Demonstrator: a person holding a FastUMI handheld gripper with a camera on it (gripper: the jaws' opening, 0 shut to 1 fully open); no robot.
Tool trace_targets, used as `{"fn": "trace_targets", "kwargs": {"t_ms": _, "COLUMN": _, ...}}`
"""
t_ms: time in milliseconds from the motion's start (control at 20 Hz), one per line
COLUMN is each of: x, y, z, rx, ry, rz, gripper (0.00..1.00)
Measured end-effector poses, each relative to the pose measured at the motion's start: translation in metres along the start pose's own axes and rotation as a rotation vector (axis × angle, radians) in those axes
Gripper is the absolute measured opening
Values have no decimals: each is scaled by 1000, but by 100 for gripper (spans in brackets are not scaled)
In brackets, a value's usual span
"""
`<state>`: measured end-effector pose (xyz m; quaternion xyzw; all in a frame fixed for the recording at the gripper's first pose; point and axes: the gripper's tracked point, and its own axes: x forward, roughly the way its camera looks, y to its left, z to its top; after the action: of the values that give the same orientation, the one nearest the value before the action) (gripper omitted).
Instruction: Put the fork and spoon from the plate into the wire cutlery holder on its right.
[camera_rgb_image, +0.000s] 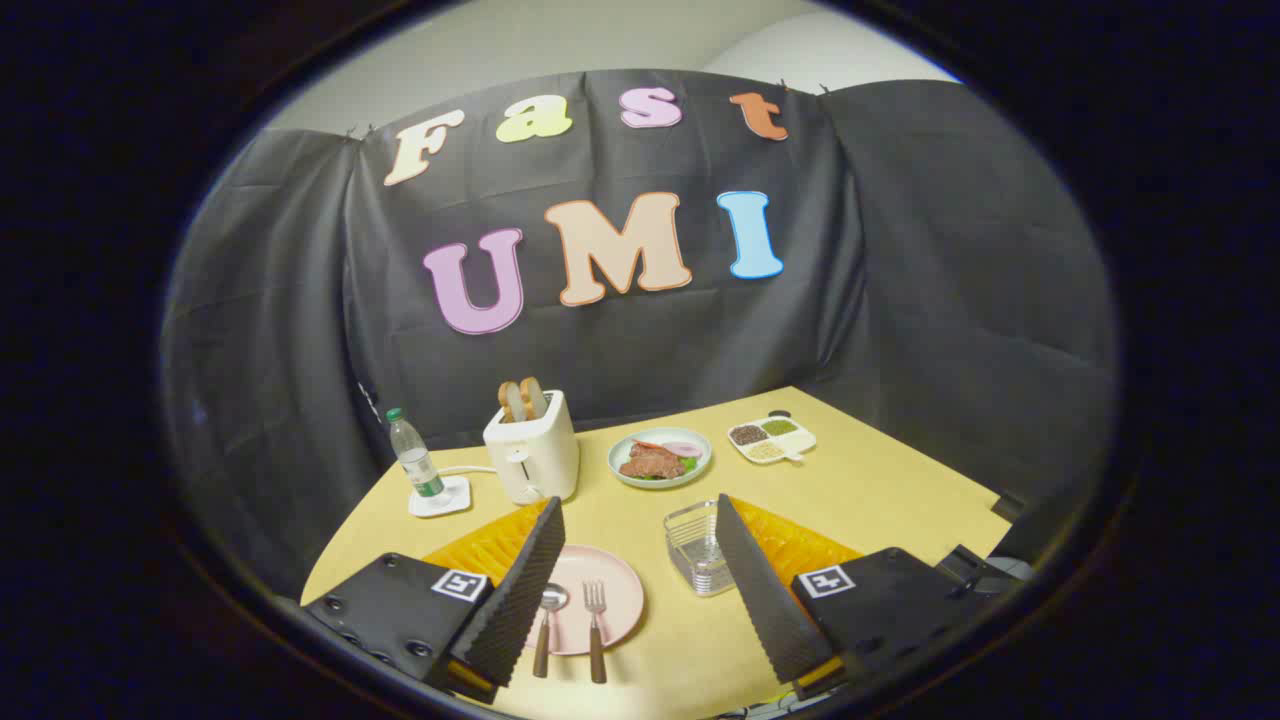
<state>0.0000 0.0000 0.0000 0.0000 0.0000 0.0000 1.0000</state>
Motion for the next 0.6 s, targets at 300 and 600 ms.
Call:
{"fn": "trace_targets", "kwargs": {"t_ms": 300, "x": -6, "y": 13, "z": -5, "rx": -45, "ry": 3, "rz": -8, "gripper": 96}}
{"fn": "trace_targets", "kwargs": {"t_ms": 600, "x": -10, "y": 8, "z": -7, "rx": -37, "ry": 6, "rz": -37, "gripper": 96}}
